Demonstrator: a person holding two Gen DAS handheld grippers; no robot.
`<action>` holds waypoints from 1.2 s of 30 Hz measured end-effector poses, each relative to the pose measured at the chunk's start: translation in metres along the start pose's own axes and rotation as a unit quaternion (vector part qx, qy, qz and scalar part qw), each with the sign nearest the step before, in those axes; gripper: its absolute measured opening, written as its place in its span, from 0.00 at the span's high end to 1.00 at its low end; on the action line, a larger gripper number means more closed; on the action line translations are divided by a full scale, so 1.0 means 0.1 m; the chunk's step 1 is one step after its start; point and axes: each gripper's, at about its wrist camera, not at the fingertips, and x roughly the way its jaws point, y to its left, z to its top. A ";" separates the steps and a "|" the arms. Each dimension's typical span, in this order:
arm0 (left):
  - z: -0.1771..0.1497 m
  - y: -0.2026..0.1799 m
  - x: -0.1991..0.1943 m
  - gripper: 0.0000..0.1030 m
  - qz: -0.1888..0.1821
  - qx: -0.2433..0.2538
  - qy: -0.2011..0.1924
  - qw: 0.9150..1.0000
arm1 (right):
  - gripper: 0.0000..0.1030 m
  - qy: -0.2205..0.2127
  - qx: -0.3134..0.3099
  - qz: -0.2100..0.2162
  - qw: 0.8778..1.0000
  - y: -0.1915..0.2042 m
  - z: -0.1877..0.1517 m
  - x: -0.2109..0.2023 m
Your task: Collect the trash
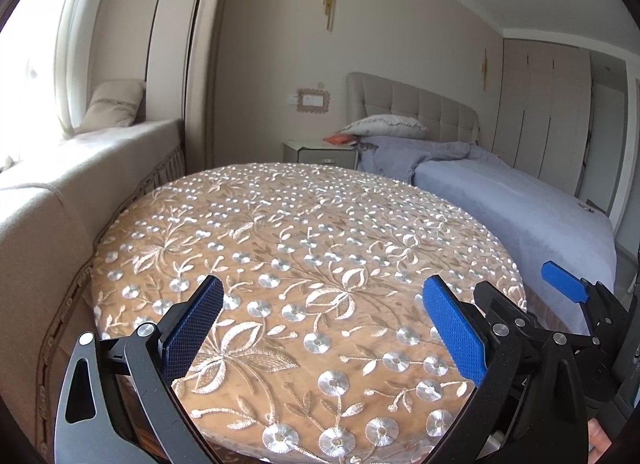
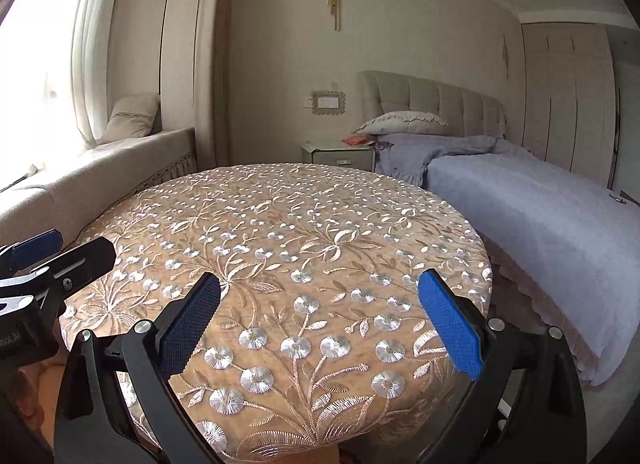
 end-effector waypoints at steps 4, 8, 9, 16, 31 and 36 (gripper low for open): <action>0.01 0.01 -0.01 0.05 0.002 -0.003 -0.002 1.000 | 0.04 0.000 0.002 0.000 1.000 0.00 0.00 0.00; 0.01 -0.02 -0.01 0.05 0.008 0.005 -0.003 1.000 | 0.04 -0.004 0.000 0.001 1.000 0.00 0.01 0.00; 0.01 -0.03 -0.01 0.05 0.010 0.008 -0.004 1.000 | 0.04 -0.004 0.000 0.001 1.000 0.00 0.02 0.00; 0.01 -0.11 -0.03 0.05 0.017 0.024 -0.010 1.000 | 0.04 -0.007 -0.003 0.000 1.000 0.01 0.03 0.01; 0.02 -0.14 -0.01 0.05 0.008 0.024 -0.003 1.000 | 0.04 -0.010 0.002 0.004 1.000 -0.02 0.02 0.02; 0.02 -0.17 0.00 0.05 0.009 0.027 -0.001 1.000 | 0.04 -0.010 0.003 0.004 1.000 -0.02 0.00 0.03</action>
